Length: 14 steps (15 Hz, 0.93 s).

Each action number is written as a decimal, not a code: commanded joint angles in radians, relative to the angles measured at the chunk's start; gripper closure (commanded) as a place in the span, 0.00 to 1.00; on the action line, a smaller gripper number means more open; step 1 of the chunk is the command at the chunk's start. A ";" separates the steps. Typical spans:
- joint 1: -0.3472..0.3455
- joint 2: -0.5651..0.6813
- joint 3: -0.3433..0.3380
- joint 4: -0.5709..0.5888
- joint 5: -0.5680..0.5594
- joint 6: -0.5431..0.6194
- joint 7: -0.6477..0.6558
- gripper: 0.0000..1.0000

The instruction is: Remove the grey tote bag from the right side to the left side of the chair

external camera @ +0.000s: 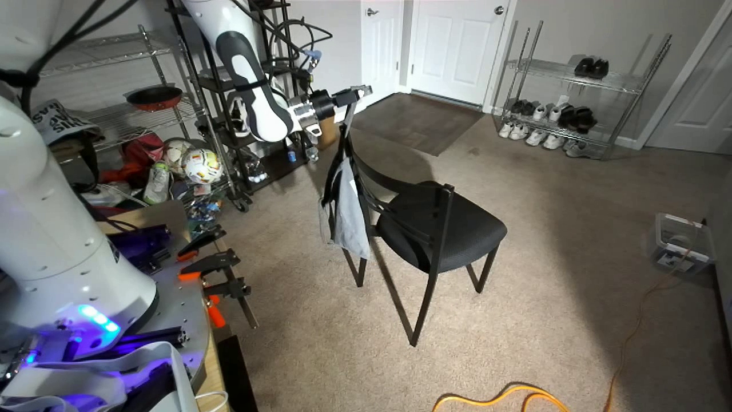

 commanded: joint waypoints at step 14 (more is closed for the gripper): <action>-0.189 -0.218 -0.014 -0.235 -0.027 0.397 0.172 0.00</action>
